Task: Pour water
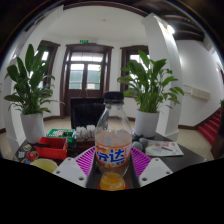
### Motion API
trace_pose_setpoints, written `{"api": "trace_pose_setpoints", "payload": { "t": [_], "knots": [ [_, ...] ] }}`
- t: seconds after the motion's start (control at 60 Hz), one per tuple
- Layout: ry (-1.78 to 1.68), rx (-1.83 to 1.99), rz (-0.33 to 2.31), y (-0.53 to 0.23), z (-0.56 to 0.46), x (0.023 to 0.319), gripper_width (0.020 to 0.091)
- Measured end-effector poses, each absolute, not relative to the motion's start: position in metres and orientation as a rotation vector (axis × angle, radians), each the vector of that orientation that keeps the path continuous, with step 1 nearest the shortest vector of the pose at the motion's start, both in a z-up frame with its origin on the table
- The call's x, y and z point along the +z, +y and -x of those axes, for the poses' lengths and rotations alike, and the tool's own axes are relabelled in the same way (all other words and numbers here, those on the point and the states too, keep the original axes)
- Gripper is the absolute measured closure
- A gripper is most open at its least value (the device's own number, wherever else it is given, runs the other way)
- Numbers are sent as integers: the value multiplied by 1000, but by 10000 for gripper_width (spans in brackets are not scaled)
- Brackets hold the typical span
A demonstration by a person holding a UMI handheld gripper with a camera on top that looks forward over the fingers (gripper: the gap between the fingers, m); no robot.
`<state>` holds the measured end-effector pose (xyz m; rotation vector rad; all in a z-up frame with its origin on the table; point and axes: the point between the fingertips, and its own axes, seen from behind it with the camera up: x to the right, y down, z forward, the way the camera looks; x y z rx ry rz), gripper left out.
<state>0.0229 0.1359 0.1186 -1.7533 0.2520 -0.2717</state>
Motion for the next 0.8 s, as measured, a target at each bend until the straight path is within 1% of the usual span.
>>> {"api": "trace_pose_setpoints", "payload": {
  "t": [0.033, 0.067, 0.083, 0.117, 0.233, 0.433, 0.55, 0.6, 0.7, 0.8],
  "knots": [
    [256, -274, 1777, 134, -24, 112, 483],
    [252, -283, 1798, 132, -26, 106, 333],
    [246, -287, 1807, 130, -26, 103, 297],
    [230, -288, 1821, 127, -23, 98, 276],
    [166, -260, 1848, 106, -6, 91, 280],
    [173, -161, 1890, 23, 21, 91, 288],
    [207, -96, 1872, -28, 33, 116, 286],
    [231, -76, 1857, -48, 36, 130, 303],
    [219, -28, 1828, -78, 47, 156, 308],
    [206, -14, 1821, -100, 55, 176, 307]
  ]
}}
